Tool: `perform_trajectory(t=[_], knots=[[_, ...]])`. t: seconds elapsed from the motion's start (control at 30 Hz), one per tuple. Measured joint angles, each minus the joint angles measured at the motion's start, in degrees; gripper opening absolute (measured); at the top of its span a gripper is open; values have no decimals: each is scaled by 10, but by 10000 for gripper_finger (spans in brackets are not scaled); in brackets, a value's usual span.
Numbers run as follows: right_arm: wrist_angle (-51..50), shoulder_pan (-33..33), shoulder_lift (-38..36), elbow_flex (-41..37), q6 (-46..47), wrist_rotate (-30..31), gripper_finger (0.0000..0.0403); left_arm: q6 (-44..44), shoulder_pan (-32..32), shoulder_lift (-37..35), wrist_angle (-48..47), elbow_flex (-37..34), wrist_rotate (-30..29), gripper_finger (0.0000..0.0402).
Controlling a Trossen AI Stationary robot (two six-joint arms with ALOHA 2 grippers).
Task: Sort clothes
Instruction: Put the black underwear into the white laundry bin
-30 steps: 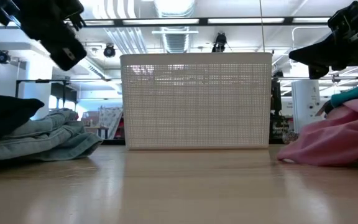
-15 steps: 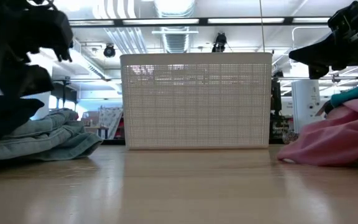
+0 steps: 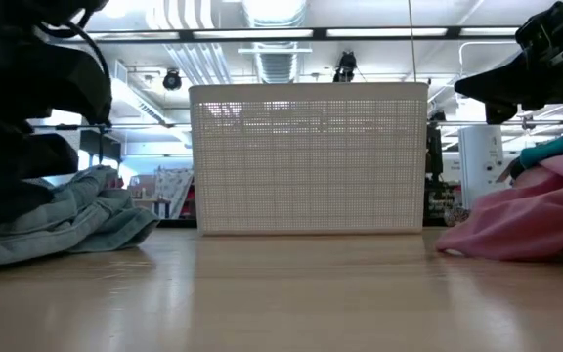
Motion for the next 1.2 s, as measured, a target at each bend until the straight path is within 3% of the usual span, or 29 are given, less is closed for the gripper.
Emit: perform_trajectory(t=[0.17,0.23,0.57,0.8,0.93,1.2], knots=[[0,0,0,0,1,0,0,77,-1,20,-121,56,-40,44],[-1,0,0,0,1,0,0,96,0,20,-150,79,-57,13],[0,0,0,0,2,0,0,148,21,-32,-170,201,-179,4],[-1,0,0,0,2,0,0,220,61,-76,-152,270,-321,2],[-1,0,0,0,2,0,0,298,87,-99,-65,286,-365,2],[-1,0,0,0,7,0,0,507,170,-145,173,288,-351,2]])
